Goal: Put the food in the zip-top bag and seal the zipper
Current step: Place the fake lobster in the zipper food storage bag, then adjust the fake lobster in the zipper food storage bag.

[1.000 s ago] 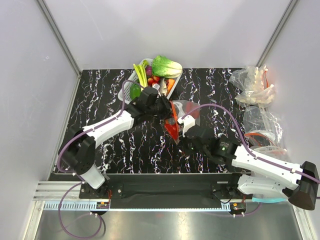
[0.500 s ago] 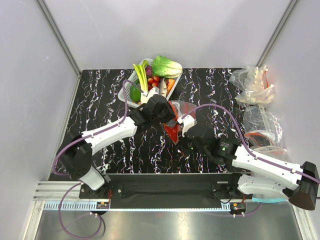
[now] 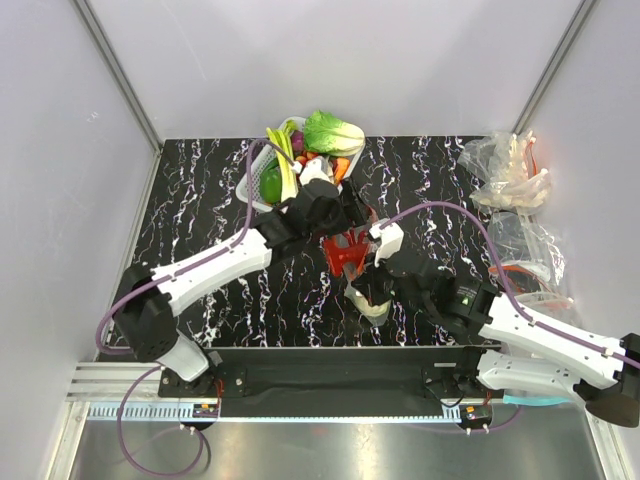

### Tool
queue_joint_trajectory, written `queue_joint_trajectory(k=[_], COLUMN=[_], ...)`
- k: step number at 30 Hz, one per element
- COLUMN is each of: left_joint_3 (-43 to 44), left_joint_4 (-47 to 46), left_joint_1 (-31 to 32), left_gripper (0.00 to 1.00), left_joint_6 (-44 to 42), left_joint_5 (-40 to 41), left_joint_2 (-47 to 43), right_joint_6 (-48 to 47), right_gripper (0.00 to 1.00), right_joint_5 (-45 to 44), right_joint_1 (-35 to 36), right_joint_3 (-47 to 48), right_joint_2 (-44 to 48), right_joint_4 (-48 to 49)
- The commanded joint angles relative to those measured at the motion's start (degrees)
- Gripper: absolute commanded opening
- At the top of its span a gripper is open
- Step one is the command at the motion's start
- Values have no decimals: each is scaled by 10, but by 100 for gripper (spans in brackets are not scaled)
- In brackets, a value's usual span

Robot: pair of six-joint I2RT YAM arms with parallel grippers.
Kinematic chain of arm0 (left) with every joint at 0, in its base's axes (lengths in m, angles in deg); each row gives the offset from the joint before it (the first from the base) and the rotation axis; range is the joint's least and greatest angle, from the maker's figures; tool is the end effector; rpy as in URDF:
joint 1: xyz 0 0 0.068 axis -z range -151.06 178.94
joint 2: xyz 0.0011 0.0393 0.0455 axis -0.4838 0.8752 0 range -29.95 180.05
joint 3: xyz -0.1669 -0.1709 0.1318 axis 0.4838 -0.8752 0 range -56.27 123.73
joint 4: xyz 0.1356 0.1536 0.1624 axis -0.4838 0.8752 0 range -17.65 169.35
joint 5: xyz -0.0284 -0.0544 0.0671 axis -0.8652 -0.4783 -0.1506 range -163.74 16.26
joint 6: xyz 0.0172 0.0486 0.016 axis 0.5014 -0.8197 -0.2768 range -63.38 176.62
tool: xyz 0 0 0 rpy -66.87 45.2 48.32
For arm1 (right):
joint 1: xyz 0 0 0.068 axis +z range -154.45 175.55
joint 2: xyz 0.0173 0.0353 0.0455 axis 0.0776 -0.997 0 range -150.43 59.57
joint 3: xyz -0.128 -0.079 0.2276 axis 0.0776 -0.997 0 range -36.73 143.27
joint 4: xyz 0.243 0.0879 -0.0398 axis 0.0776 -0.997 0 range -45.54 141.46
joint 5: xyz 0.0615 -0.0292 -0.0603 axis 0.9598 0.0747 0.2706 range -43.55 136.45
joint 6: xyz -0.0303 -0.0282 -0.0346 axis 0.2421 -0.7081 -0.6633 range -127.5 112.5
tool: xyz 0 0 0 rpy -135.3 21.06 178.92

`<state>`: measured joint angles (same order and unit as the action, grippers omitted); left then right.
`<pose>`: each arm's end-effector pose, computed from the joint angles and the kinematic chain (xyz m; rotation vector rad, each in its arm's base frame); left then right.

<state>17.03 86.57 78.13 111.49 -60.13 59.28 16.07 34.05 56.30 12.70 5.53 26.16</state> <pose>0.2432 -0.2689 0.3133 -0.2589 2.1816 -0.8335 0.1085 0.1779 0.3130 -0.5562 2.0765 0.6602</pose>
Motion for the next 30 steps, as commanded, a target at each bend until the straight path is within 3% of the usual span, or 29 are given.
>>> queue_joint_trajectory(k=[1,6,13,20,30], left_joint_3=[64,112,110,-20,5], left_joint_4=[34,95,165,78,-1], left_joint_1=[-2,-2,-24,-84,-85], left_gripper=[85,99,99,85,81], left_joint_6=[-74,-137,-206,-207,-196], left_joint_5=[-7,-28,-38,-153,-199], left_joint_2=[-47,-64,-120,-135,-44], right_joint_6=[23,32,50,57,63], right_gripper=[0,0,0,0,0], right_joint_5=[-39,-55,-80,-83,-81], right_joint_1=[7,6,6,6,6], right_joint_3=[21,11,-6,-26,-36], right_joint_2=[10,18,59,86,91], right_joint_4=[-1,-15,-22,-17,-22])
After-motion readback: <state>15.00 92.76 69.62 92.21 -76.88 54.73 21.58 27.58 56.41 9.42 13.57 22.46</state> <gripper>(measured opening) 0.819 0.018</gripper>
